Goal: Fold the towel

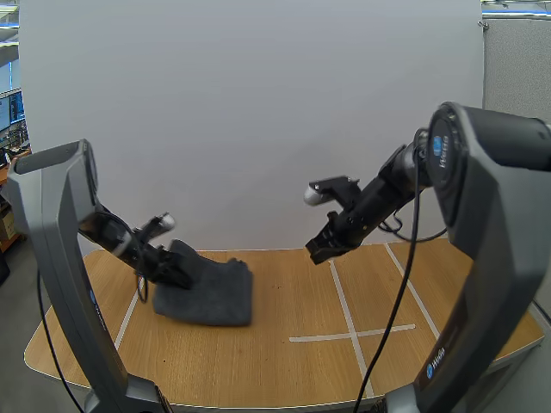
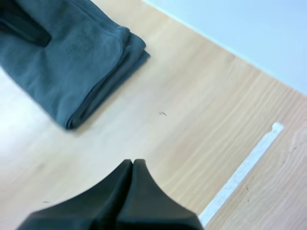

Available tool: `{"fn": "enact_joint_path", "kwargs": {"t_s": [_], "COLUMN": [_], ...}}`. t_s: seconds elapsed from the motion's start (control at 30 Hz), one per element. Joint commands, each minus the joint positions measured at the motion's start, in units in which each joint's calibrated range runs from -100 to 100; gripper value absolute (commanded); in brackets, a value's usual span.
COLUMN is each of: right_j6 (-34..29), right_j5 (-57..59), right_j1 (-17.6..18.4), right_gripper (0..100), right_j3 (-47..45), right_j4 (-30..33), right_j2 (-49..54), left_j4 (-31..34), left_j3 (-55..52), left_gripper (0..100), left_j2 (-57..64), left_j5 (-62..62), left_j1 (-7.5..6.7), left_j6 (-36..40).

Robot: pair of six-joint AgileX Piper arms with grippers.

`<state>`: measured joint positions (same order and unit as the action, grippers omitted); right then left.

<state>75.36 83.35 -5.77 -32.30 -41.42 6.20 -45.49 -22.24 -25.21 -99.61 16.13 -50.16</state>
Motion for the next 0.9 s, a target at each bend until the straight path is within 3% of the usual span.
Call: {"fn": "enact_joint_path", "kwargs": {"t_s": [0.0, 0.17, 0.37, 0.87], "right_j6": [-2.5, -3.9, -6.8, -12.5], "right_j5": [9.2, 14.8, 16.6, 16.6], "right_j1": [-0.4, -0.4, -0.4, -0.4], "right_gripper": [0, 0, 0, 0], "right_j3": [0.0, 0.0, 0.0, 0.0], "right_j4": [2.5, 2.8, 4.0, 6.6], "right_j2": [11.0, 15.4, 19.0, 28.2], "left_j4": [5.1, 9.6, 12.1, 21.1], "left_j3": [7.6, 13.2, 19.8, 33.5], "left_gripper": [0, 0, 0, 0], "left_j2": [2.0, 2.0, 1.6, -5.9], "left_j5": [-0.4, -0.4, -0.4, -0.4], "left_j1": [6.78, 10.32, 12.02, 12.21], "left_j6": [0.1, -0.6, -2.2, -5.0]}}
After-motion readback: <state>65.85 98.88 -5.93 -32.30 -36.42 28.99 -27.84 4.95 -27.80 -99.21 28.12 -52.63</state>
